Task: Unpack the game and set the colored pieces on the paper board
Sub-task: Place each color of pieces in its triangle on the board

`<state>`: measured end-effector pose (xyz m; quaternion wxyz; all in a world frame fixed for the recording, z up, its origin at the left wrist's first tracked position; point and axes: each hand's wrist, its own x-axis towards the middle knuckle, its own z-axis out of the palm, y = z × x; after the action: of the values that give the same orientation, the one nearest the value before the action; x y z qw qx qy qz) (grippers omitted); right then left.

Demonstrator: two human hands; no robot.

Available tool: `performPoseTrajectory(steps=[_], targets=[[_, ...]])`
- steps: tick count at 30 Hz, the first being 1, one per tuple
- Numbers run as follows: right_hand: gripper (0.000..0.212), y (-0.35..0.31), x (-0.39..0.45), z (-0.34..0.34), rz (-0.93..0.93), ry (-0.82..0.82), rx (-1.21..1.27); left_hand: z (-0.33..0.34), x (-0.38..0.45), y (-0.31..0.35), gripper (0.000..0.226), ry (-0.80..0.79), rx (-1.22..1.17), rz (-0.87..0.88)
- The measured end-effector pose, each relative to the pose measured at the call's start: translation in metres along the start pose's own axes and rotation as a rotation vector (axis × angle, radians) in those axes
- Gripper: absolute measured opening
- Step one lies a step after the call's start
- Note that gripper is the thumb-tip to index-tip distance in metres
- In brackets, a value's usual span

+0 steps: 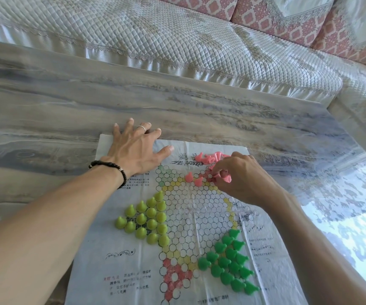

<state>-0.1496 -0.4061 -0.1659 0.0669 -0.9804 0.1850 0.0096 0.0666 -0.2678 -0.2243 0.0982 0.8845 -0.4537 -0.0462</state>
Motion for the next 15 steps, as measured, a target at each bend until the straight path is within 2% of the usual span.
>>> performPoseTrajectory(steps=[5, 10, 14, 15], targets=[[0.014, -0.004, 0.000, -0.003, 0.016, 0.069, 0.194, 0.002, 0.001, -0.001, 0.077, 0.004, 0.006, -0.001], [0.029, -0.008, 0.005, -0.004, 0.011, 0.050, 0.222, 0.003, 0.002, -0.002, 0.077, 0.008, 0.012, -0.001], [0.006, -0.008, 0.012, -0.006, 0.026, 0.054, 0.239, 0.002, 0.001, -0.002, 0.077, 0.005, 0.009, 0.004], [0.006, -0.009, 0.014, -0.006, 0.017, 0.046, 0.229, 0.002, 0.001, -0.001, 0.077, 0.007, 0.008, 0.005]])
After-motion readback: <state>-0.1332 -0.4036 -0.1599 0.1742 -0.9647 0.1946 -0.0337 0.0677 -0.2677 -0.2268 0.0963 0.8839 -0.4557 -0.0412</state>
